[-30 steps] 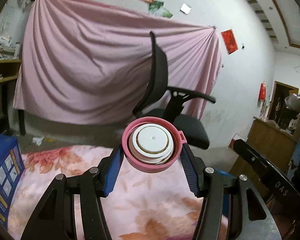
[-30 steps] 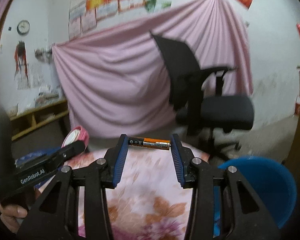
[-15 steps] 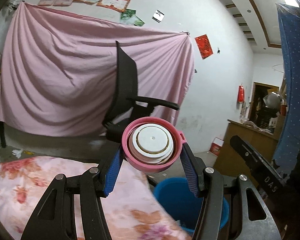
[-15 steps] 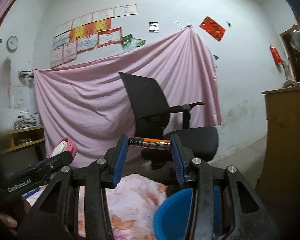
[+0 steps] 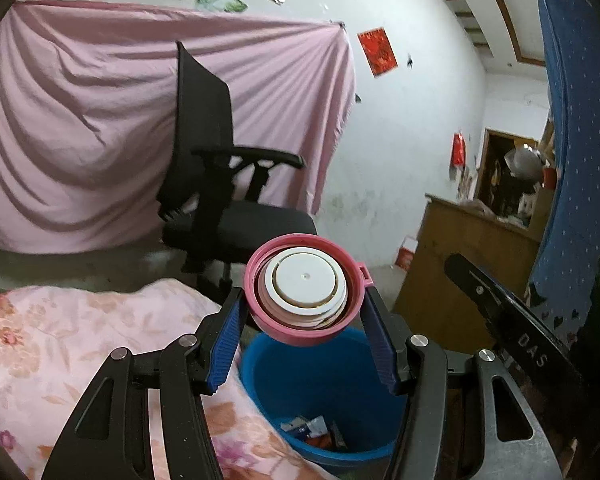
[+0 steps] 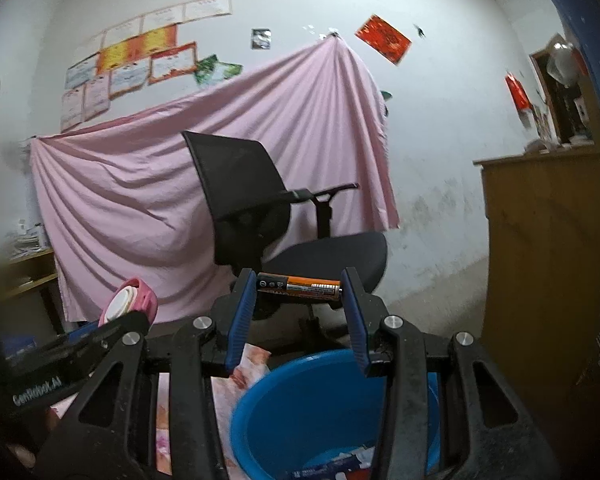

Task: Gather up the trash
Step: 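Carry battery and tape roll over the blue bucket and open both tools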

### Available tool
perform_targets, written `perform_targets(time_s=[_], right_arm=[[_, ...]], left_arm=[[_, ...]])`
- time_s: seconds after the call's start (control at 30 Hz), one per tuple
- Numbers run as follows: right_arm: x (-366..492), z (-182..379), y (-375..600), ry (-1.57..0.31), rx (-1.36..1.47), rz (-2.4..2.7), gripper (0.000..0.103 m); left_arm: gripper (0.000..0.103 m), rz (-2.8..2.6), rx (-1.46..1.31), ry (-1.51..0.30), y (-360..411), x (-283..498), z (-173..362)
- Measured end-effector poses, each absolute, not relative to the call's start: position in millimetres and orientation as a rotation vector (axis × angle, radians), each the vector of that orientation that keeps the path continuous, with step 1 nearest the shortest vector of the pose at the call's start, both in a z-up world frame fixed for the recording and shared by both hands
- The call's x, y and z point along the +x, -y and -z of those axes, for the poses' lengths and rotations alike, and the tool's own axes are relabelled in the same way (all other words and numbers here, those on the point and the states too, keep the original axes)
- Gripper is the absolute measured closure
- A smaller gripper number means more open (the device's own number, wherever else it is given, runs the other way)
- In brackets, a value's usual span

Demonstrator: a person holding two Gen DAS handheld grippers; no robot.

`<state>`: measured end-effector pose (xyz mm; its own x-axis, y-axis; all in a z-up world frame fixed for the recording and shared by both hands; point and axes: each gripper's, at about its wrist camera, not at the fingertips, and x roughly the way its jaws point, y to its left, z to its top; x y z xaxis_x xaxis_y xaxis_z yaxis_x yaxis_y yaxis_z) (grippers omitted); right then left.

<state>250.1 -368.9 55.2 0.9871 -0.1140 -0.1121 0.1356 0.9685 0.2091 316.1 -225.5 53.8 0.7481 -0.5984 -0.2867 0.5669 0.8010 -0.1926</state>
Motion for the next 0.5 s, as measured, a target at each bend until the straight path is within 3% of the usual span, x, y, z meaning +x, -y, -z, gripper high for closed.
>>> perform_targets(time_s=[0.5], right_arm=[[268.5, -29.1, 398.8, -0.291, 0.307, 0.155, 0.040]], left_arm=[[0.051, 0.617, -0.025, -0.536, 252.9, 324.4, -25.2]])
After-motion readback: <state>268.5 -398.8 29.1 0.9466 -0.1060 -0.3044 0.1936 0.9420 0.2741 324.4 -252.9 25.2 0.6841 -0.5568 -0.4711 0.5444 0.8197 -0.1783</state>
